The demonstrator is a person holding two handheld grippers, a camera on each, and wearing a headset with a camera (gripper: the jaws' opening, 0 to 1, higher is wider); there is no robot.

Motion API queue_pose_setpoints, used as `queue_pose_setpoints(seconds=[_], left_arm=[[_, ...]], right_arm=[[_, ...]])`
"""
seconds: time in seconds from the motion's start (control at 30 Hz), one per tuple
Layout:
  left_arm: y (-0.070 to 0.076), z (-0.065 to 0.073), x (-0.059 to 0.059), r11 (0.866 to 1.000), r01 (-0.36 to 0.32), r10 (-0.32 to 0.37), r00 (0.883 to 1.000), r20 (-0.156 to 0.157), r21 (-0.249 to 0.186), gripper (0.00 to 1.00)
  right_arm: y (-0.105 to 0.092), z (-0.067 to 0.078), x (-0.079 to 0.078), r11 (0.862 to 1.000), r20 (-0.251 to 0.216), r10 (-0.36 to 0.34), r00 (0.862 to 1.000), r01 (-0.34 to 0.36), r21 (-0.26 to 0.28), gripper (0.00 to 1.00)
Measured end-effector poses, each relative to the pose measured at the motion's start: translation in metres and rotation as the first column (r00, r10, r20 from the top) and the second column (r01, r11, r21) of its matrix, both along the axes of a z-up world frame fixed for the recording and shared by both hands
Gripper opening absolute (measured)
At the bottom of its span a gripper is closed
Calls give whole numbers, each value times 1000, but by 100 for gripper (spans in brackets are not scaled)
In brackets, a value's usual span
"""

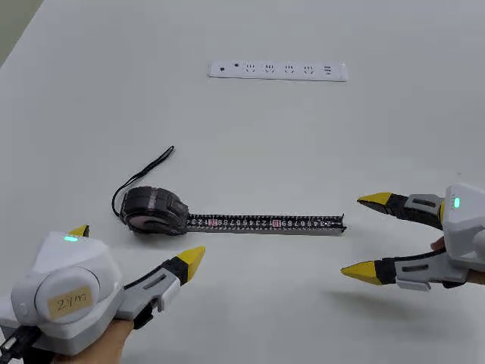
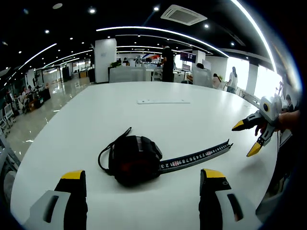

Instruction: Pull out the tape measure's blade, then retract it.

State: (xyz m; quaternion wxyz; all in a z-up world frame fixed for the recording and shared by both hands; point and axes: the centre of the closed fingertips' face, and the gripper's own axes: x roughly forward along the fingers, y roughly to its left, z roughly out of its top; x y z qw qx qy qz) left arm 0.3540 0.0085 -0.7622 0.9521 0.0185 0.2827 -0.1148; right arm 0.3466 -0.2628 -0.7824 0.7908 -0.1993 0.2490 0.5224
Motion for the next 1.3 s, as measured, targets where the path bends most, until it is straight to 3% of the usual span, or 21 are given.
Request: queue_pose_setpoints(seconds=[0.4, 0.73, 1.3], left_arm=[[0, -6, 19, 999, -36, 36, 999, 0, -4, 90], [-1, -16, 31, 998, -64, 64, 998, -23, -9, 84], [0, -23, 40, 995, -100, 99, 994, -45, -19, 77]], right_arm=[[-8, -13, 14, 993, -14, 103, 995, -104, -54, 52], [-6, -19, 22, 985, -24, 157, 987, -158, -75, 39], [-2, -27, 24, 976, -42, 195, 980, -198, -89, 15]])
